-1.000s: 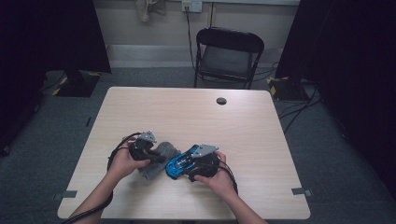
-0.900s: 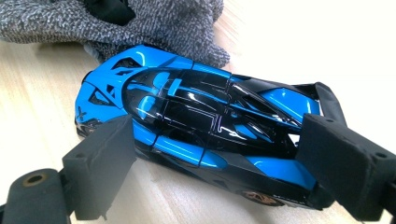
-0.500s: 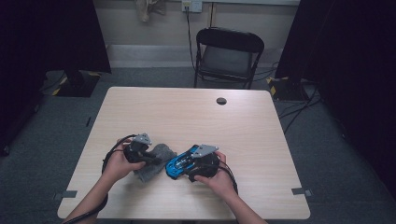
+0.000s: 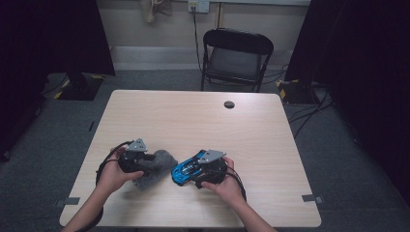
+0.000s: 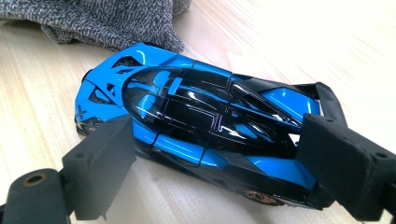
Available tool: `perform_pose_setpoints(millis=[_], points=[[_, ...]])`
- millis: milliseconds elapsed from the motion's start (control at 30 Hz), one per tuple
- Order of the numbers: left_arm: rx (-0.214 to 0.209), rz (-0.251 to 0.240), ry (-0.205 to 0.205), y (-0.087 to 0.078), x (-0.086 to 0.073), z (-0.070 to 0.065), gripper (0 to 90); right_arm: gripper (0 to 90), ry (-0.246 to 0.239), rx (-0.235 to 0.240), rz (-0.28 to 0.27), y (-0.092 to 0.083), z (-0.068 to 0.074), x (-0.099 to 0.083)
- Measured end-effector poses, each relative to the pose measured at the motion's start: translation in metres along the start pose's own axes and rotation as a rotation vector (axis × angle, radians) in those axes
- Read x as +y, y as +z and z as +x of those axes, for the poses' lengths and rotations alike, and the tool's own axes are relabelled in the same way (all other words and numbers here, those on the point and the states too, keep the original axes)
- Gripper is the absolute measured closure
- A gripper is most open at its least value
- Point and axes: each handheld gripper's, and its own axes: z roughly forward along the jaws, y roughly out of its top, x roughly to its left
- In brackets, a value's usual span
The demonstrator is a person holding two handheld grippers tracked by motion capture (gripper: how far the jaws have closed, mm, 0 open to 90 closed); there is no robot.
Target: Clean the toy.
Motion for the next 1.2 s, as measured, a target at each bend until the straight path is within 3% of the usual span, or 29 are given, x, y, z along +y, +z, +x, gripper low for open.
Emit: perform_pose_setpoints(millis=[100,267,367,700,833,933,1200], points=[[0.056,0.015,0.004,-0.005,-0.004,-0.002,23.0,10.9,-0.003,-0.001,0.002,0.0,0.0,0.0],[0.089,0.023,0.021,-0.012,-0.013,-0.011,19.6,10.9,-0.005,-0.002,0.002,0.0,0.0,0.0],[0.085,0.012,-0.003,-0.013,-0.019,-0.009,19.6,10.9,-0.005,-0.004,0.005,0.0,0.001,0.0],[0.066,0.053,-0.051,-0.001,-0.036,-0.008,18.4,11.1,-0.02,-0.006,0.017,-0.001,0.002,0.001],[0.064,0.048,-0.034,0.001,-0.041,-0.008,16.4,11.1,-0.018,-0.004,0.021,-0.001,0.002,0.001],[0.077,0.039,0.008,0.005,-0.044,-0.012,15.0,11.1,-0.021,-0.005,0.023,-0.001,0.002,0.0],[0.079,0.004,0.008,0.005,-0.049,-0.013,16.4,11.8,-0.018,-0.001,0.032,-0.002,0.002,0.002]])
